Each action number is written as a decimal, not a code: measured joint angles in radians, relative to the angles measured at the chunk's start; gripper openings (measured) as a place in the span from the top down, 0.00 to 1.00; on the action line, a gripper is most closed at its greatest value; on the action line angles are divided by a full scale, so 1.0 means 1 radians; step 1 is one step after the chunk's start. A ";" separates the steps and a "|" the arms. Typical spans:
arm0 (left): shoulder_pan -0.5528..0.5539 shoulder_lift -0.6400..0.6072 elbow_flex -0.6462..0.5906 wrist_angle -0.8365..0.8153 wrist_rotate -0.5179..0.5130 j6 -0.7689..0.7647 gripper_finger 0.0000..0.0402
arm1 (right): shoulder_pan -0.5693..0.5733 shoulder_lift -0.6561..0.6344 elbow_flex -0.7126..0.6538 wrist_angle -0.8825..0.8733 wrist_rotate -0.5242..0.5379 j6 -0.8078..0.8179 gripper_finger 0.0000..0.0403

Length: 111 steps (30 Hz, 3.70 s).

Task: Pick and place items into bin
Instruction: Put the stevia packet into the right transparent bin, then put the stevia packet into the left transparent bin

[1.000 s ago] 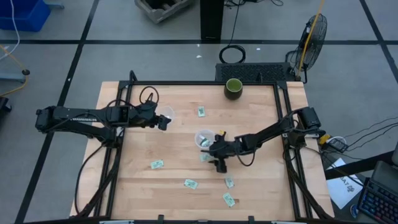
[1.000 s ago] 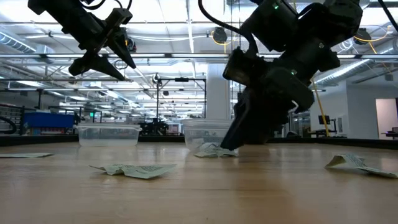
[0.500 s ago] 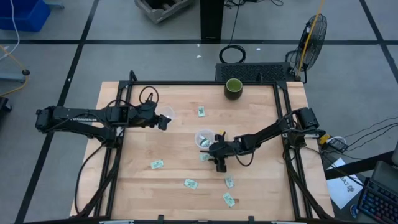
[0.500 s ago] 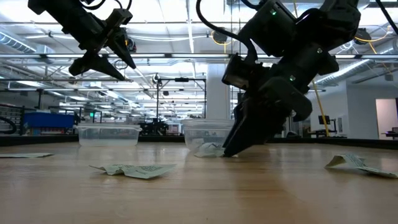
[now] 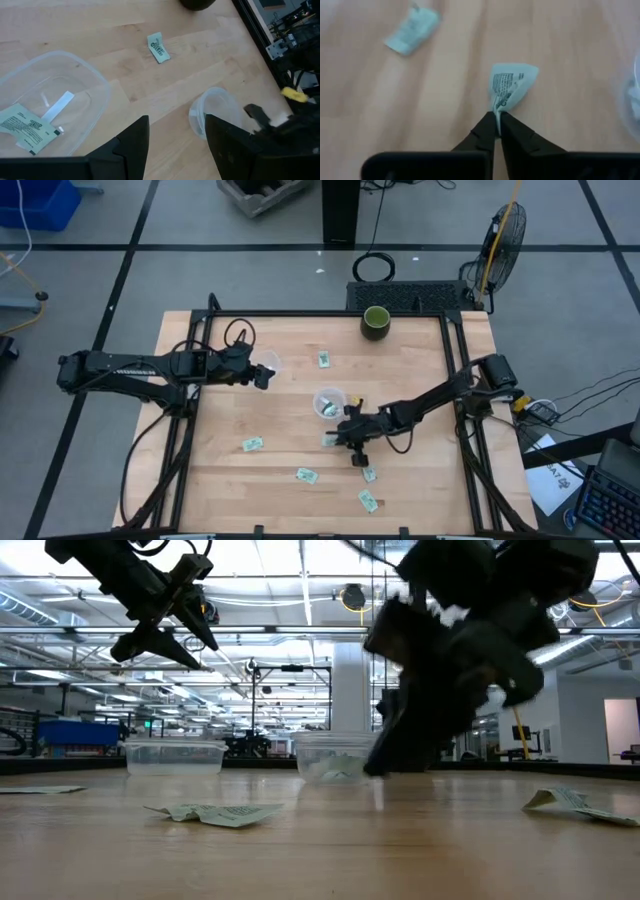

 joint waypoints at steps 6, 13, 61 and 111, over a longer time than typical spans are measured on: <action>0.000 0.000 0.000 0.000 0.000 0.000 0.51 | 0.019 -0.073 0.013 0.005 0.037 0.031 0.97; 0.000 0.000 0.000 0.000 0.000 0.002 0.51 | -0.026 -0.175 0.016 -0.029 0.158 0.081 0.97; -0.694 0.215 0.095 -0.285 0.098 -0.343 0.51 | -0.158 -0.236 0.016 -0.071 0.100 0.232 0.51; -0.626 0.467 -0.002 -0.192 0.094 -0.214 0.51 | -0.131 -0.235 0.016 -0.062 0.099 0.310 0.53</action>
